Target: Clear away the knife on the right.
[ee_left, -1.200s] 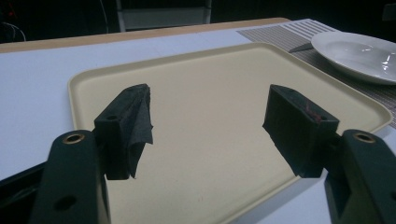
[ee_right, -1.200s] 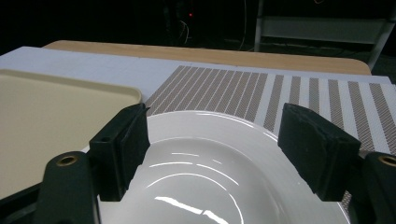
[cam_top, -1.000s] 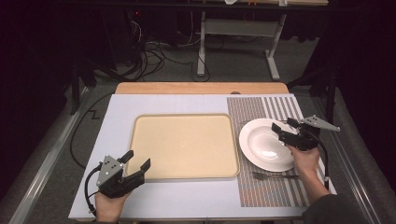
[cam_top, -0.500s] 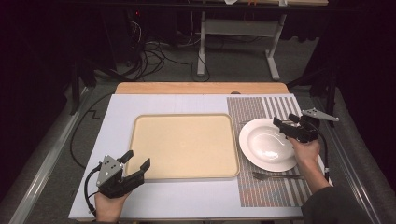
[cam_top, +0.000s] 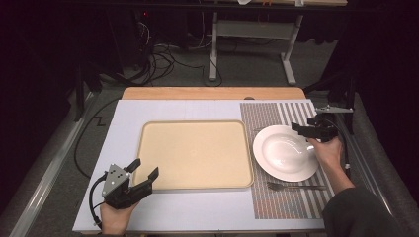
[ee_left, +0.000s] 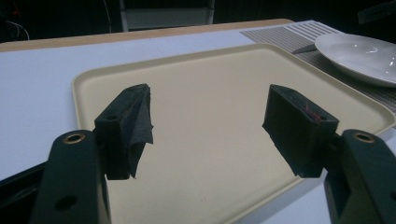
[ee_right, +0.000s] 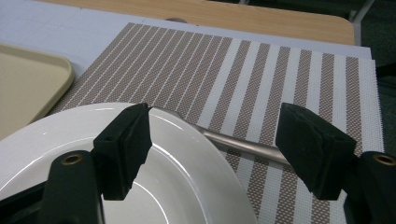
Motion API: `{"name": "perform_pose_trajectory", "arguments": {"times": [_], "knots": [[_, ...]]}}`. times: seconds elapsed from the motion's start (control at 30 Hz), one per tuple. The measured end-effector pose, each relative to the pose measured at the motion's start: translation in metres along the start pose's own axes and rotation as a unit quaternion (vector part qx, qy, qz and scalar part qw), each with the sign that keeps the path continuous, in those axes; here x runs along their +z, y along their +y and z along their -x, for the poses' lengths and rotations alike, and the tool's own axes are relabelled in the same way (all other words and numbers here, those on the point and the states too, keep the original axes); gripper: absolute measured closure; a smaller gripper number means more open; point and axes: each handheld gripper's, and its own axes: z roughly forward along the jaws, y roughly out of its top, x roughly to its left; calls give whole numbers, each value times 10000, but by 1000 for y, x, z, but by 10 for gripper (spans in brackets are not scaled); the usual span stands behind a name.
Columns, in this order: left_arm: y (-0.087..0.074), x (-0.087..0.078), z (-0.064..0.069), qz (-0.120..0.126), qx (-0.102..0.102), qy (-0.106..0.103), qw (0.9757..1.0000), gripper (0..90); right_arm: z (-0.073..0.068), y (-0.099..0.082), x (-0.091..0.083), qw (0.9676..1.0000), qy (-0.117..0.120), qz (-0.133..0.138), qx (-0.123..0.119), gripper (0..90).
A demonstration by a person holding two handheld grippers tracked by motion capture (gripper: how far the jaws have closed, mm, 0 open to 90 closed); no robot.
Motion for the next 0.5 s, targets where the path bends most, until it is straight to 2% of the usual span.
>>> {"name": "perform_pose_trajectory", "arguments": {"times": [0.27, 0.5], "knots": [[0, 0, -1, 9, -60, 27, 10000, 329, 11, 20, 5, 9983, 34, -558, -160, 321], [0, 0, -1, -5, -66, 34, 10000, 329, 13, 34, 11, 9935, -68, -1025, -481, 345]]}}
